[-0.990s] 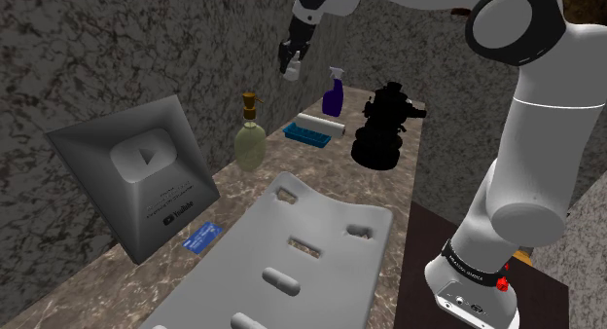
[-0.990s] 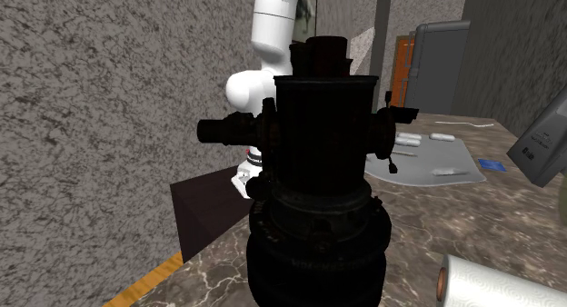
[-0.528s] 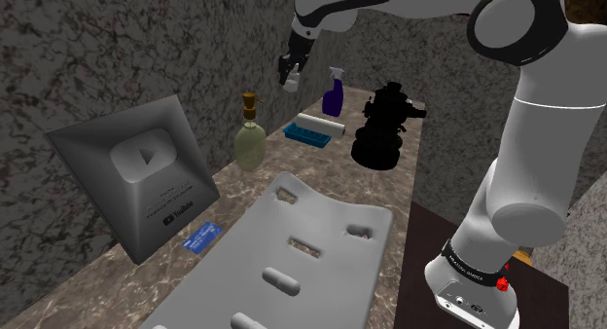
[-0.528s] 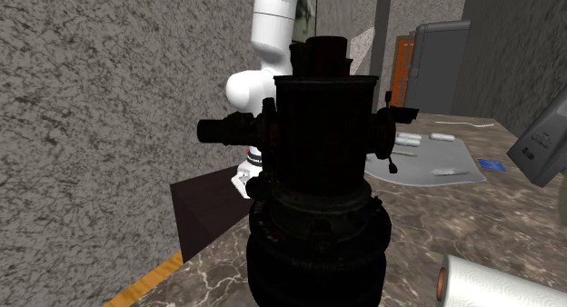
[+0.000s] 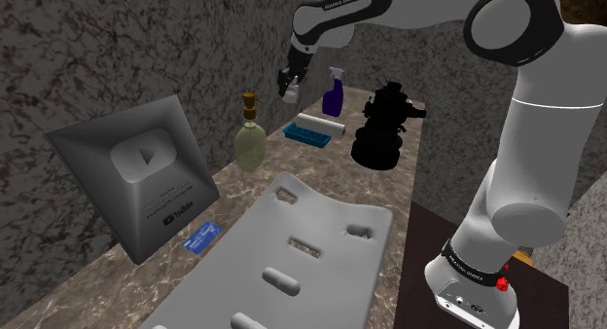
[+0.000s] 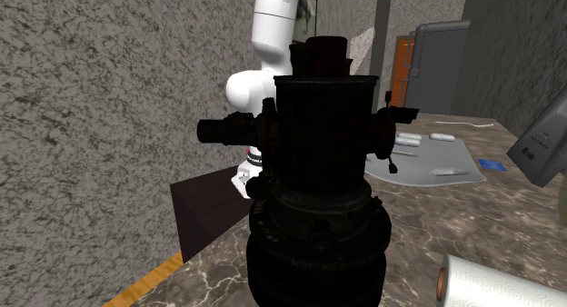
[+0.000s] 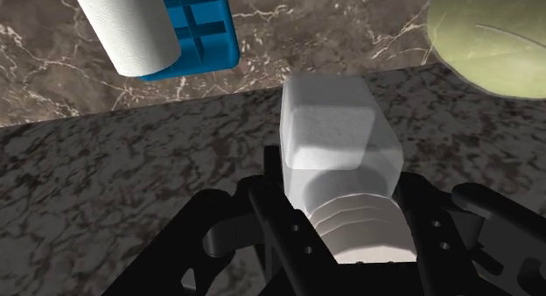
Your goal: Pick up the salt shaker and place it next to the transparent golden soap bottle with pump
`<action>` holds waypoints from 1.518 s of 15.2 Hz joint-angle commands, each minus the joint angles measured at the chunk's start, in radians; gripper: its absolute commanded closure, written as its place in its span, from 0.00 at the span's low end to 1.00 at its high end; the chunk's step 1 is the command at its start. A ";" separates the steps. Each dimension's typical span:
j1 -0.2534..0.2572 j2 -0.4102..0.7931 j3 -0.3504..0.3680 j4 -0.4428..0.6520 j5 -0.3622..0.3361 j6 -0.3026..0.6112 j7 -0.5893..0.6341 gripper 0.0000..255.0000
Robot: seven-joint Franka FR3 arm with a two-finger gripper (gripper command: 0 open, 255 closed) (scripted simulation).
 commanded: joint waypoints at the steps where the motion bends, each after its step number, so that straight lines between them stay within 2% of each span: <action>1: -0.001 0.006 0.001 -0.019 0.005 0.025 -0.005 1.00; 23: -0.014 0.115 0.029 -0.170 0.080 0.280 -0.077 1.00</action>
